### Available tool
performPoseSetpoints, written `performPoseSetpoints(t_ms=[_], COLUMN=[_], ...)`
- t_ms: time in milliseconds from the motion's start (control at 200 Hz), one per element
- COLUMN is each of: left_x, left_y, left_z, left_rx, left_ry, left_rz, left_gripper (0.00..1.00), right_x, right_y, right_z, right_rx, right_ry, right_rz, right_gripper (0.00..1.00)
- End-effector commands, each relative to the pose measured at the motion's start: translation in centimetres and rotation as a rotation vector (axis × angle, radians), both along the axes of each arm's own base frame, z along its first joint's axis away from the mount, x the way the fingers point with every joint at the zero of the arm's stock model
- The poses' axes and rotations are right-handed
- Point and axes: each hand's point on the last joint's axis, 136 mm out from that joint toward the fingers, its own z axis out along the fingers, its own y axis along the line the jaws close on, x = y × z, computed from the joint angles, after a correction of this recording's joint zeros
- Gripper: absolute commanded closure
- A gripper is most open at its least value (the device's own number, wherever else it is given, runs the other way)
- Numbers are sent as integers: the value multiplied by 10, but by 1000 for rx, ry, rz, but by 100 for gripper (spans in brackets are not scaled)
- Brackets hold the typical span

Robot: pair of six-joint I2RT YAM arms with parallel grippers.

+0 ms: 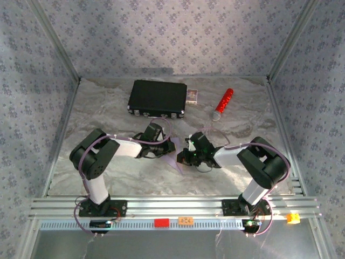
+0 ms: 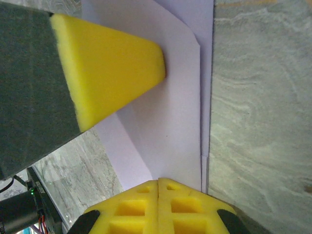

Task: Fold a paper plane with a square sheet of paper (pick it up from the middle)
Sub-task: Fourth fold the wing at the center of the table.

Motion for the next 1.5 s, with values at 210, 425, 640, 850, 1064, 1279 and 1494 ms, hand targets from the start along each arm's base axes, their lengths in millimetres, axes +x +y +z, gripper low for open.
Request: performPoseSetpoints(t_ms=[210, 425, 640, 850, 1064, 1279, 1494], left_x=[1, -20, -38, -39, -30, -13, 7], left_y=[3, -4, -7, -1, 20, 22, 23], left_z=[35, 41, 15, -11, -26, -17, -9], left_rx=[39, 9, 25, 86, 199, 209, 179], left_ry=[-94, -60, 39, 106, 122, 87, 51], left_rz=[-69, -132, -166, -135, -56, -46, -37], left_gripper=[92, 94, 96, 96, 97, 97, 96], right_x=[-31, -24, -25, -26, -32, -37, -39], right_y=[-35, -28, -29, -30, -36, -38, -38], right_z=[-46, -39, -38, -35, -40, -44, -45], right_rx=[-205, -174, -164, -147, -171, -183, -180], right_ry=[126, 109, 106, 100, 112, 117, 119], right_rz=[22, 22, 12, 3, 4, 15, 22], right_gripper=[100, 100, 100, 100, 100, 100, 100])
